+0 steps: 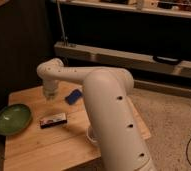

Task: Push the eraser across the table

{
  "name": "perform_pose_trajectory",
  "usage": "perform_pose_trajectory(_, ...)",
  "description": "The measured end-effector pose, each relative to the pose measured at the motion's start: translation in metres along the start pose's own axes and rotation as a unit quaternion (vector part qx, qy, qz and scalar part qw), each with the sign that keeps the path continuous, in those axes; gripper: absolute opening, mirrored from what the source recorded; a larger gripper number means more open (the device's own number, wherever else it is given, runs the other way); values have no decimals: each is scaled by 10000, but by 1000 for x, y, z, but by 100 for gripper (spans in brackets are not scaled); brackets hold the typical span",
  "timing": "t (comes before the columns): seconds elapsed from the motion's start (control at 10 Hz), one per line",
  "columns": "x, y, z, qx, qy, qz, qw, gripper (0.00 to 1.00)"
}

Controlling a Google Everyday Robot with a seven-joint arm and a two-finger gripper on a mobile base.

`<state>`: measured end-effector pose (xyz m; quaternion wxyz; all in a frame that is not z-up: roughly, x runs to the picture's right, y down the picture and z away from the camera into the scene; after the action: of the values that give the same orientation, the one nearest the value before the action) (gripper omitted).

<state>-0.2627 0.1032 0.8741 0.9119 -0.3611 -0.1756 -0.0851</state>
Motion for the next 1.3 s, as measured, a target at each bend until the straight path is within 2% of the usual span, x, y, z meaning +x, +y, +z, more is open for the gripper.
perform_pose_trajectory(0.1, 2, 2, 7, -28, -20, 14, 10000, 0)
perform_pose_trajectory(0.4, 0, 8, 9, -114, -85, -3, 9999, 0)
perform_pose_trajectory(0.6, -5, 15, 17, -329, -164, -22, 9993, 0)
perform_pose_trajectory(0.9, -8, 27, 41, -667, -255, -20, 9974, 0)
perform_pose_trajectory(1.1, -8, 32, 39, -733, -239, -25, 9970, 0)
perform_pose_trajectory(1.3, -11, 45, 28, -810, -197, -11, 9965, 0)
